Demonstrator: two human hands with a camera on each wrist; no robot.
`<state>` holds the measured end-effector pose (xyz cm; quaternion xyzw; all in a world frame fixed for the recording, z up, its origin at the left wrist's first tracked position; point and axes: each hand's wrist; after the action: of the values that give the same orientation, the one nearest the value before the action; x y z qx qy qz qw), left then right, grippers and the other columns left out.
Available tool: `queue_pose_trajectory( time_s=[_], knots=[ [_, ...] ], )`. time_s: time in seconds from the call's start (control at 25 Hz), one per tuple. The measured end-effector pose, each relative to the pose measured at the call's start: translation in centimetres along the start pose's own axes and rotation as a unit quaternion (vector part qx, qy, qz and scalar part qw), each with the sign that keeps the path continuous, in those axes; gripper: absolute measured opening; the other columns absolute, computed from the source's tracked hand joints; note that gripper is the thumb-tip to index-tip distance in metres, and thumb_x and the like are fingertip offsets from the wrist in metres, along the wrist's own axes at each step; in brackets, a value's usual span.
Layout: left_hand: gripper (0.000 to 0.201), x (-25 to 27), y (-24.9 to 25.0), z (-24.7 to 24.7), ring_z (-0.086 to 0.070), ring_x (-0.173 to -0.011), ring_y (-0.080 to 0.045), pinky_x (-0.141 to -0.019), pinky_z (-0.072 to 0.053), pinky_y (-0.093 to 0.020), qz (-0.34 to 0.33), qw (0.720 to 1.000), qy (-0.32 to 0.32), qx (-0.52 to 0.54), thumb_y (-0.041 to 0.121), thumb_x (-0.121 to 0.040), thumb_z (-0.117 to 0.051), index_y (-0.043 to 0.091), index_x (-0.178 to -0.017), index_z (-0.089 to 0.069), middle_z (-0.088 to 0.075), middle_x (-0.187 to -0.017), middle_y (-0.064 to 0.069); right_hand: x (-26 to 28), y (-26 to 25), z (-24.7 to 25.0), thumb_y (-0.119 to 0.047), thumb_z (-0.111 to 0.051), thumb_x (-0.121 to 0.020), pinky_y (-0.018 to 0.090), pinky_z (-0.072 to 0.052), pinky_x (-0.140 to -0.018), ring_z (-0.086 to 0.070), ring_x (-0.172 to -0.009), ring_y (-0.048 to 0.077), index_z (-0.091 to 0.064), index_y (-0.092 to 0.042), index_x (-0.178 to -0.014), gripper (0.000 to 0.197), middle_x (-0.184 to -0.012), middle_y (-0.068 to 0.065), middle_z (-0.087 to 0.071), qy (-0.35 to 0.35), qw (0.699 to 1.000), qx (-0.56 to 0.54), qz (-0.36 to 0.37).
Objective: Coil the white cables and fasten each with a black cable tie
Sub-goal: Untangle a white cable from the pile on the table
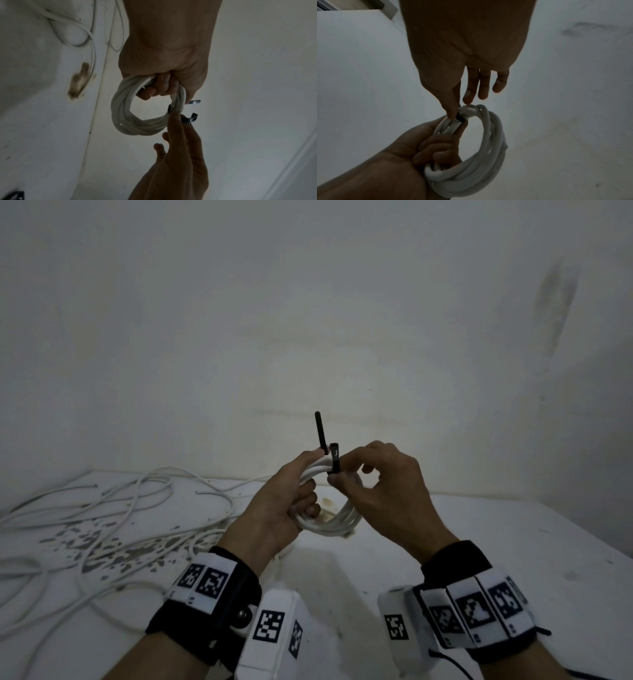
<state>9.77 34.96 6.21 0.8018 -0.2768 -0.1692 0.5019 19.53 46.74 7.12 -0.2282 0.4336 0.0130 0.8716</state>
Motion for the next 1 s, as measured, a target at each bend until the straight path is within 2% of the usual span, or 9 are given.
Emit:
queue_pose_trajectory(
  time_s=[0.08, 0.24, 0.32, 0.44, 0.52, 0.68, 0.84, 0.96, 1.0],
  knots=[
    [0.022, 0.0, 0.1, 0.2, -0.018, -0.032, -0.01, -0.04, -0.024, -0.023, -0.007, 1.0, 0.026, -0.013, 0.036, -0.083, -0.071, 0.017, -0.08, -0.06, -0.02, -0.04, 0.005, -0.2, -0.2, -0.3, -0.024, -0.079, -0.081, 0.004, -0.034, -0.066, -0.053, -0.08, -0.001, -0.07, -0.03, -0.084, 0.011, -0.081, -0.016, -0.066, 0.009, 1.0, -0.018, -0.017],
    [0.022, -0.6, -0.1, 0.3, -0.022, -0.037, -0.011, -0.043, -0.025, -0.024, -0.048, 0.993, 0.107, -0.007, 0.037, -0.081, -0.073, 0.015, -0.084, -0.073, -0.023, -0.047, 0.004, -1.0, -1.0, -1.1, -0.023, -0.077, -0.081, 0.005, -0.035, -0.065, -0.054, -0.079, 0.002, -0.071, -0.028, -0.084, 0.008, -0.079, -0.018, -0.065, -0.007, 1.0, -0.011, -0.005],
    [0.021, -1.2, -0.1, 0.8, -0.025, -0.042, -0.012, -0.042, -0.026, -0.024, -0.05, 0.989, 0.135, 0.03, 0.036, -0.079, -0.074, 0.016, -0.078, -0.07, -0.028, -0.053, 0.002, -1.5, -1.9, -1.2, -0.025, -0.078, -0.079, 0.008, -0.036, -0.062, -0.054, -0.069, 0.003, -0.072, -0.023, -0.082, 0.008, -0.074, -0.019, -0.065, -0.04, 0.999, -0.018, 0.022],
    [0.022, -1.7, 0.1, 1.8, -0.029, -0.047, -0.012, -0.04, -0.03, -0.023, -0.039, 0.99, 0.129, 0.043, 0.036, -0.079, -0.073, 0.017, -0.076, -0.061, -0.032, -0.06, 0.001, -1.9, -3.2, -1.1, -0.023, -0.078, -0.078, 0.013, -0.04, -0.055, -0.057, -0.061, 0.008, -0.072, -0.017, -0.078, 0.008, -0.064, -0.022, -0.061, -0.086, 0.994, -0.059, 0.045],
    [0.02, -1.5, 0.3, 2.1, -0.027, -0.045, -0.012, -0.043, -0.028, -0.025, -0.047, 0.992, 0.12, 0.009, 0.033, -0.082, -0.071, 0.017, -0.074, -0.062, -0.029, -0.057, 0.002, -2.5, -3.1, -1.1, -0.019, -0.077, -0.08, 0.012, -0.044, -0.057, -0.062, -0.063, 0.007, -0.071, -0.016, -0.08, 0.007, -0.069, -0.016, -0.067, -0.064, 0.994, -0.086, 0.018],
    [0.017, -0.9, 1.1, 1.9, -0.029, -0.045, -0.013, -0.046, -0.029, -0.025, -0.108, 0.982, 0.131, -0.077, 0.031, -0.084, -0.072, 0.019, -0.073, -0.068, -0.032, -0.048, 0.006, -3.3, -1.5, -0.7, -0.015, -0.074, -0.082, 0.008, -0.044, -0.058, -0.066, -0.064, -0.002, -0.07, -0.02, -0.096, 0.015, -0.07, -0.008, -0.075, -0.004, 0.987, -0.128, -0.102],
    [0.011, -0.1, 1.4, 1.6, -0.048, -0.06, -0.006, -0.059, -0.038, -0.026, -0.166, 0.964, 0.126, -0.163, 0.029, -0.087, -0.069, 0.023, -0.084, -0.078, -0.063, -0.052, 0.01, -3.2, -1.4, -1.0, -0.016, -0.073, -0.08, 0.006, -0.044, -0.059, -0.064, -0.065, -0.002, -0.071, -0.024, -0.101, 0.023, -0.069, -0.01, -0.073, 0.0, 0.985, -0.12, -0.125],
    [0.021, 0.7, 1.5, 0.9, -0.06, -0.06, 0.011, -0.08, -0.042, -0.031, -0.202, 0.951, 0.112, -0.207, 0.021, -0.09, -0.066, 0.028, -0.071, -0.074, -0.07, -0.062, 0.017, -3.2, -1.7, -1.4, -0.016, -0.072, -0.081, 0.005, -0.043, -0.059, -0.062, -0.061, -0.003, -0.072, -0.025, -0.1, 0.02, -0.067, -0.011, -0.071, 0.044, 0.985, -0.115, -0.121],
    [0.025, 0.8, 1.5, 0.8, -0.06, -0.06, 0.014, -0.082, -0.043, -0.031, -0.208, 0.949, 0.108, -0.212, 0.019, -0.09, -0.066, 0.029, -0.069, -0.073, -0.07, -0.062, 0.021, -3.2, -1.8, -1.5, -0.016, -0.072, -0.081, 0.004, -0.042, -0.059, -0.062, -0.061, -0.004, -0.073, -0.024, -0.1, 0.02, -0.067, -0.011, -0.07, 0.055, 0.985, -0.115, -0.12]
  ],
)
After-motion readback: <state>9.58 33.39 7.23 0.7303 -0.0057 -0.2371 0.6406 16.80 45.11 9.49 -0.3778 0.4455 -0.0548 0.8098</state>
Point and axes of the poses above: each hand's wrist, its own x-axis away from the middle knuckle, its own z-axis out of the back of the hand, y = z × x
